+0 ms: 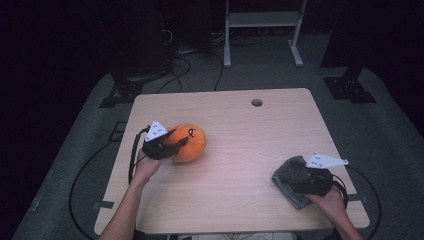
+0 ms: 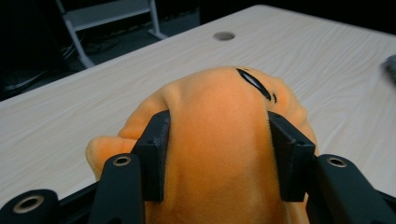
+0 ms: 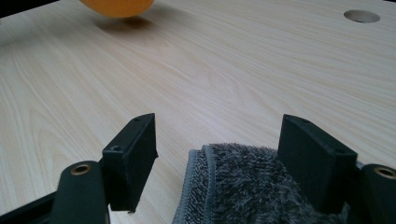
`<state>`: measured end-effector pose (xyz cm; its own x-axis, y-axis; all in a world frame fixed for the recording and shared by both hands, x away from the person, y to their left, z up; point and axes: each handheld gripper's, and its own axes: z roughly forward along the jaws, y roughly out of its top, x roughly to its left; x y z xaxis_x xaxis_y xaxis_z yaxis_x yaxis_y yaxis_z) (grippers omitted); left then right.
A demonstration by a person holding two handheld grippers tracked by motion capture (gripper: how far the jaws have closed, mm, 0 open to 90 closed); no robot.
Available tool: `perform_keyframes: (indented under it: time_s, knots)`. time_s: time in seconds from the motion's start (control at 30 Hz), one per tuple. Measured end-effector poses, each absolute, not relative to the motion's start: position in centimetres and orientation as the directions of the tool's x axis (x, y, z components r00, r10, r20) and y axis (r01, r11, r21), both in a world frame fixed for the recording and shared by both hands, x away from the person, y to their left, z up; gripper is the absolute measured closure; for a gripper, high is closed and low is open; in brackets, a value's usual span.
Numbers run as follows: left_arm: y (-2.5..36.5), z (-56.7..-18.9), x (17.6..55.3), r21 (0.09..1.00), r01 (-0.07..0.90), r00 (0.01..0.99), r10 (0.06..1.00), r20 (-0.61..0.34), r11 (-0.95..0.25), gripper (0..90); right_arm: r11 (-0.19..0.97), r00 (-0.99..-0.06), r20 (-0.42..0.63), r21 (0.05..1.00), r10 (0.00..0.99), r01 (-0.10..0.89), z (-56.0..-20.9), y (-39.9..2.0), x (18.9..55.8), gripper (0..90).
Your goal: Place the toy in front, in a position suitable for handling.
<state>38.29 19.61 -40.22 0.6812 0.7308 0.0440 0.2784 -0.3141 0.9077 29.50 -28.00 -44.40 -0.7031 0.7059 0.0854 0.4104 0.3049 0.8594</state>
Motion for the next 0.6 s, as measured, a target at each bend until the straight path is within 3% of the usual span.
perform_keyframes:
  time_s: [0.6]
  knots:
    - [12.8, -40.6, 35.1, 0.903, 0.248, 0.783, 0.621, 0.025, -0.349, 45.8, 0.265, -0.661, 0.091, 0.869, 0.744, 0.419, -44.1, -28.9, 29.7, 25.2]
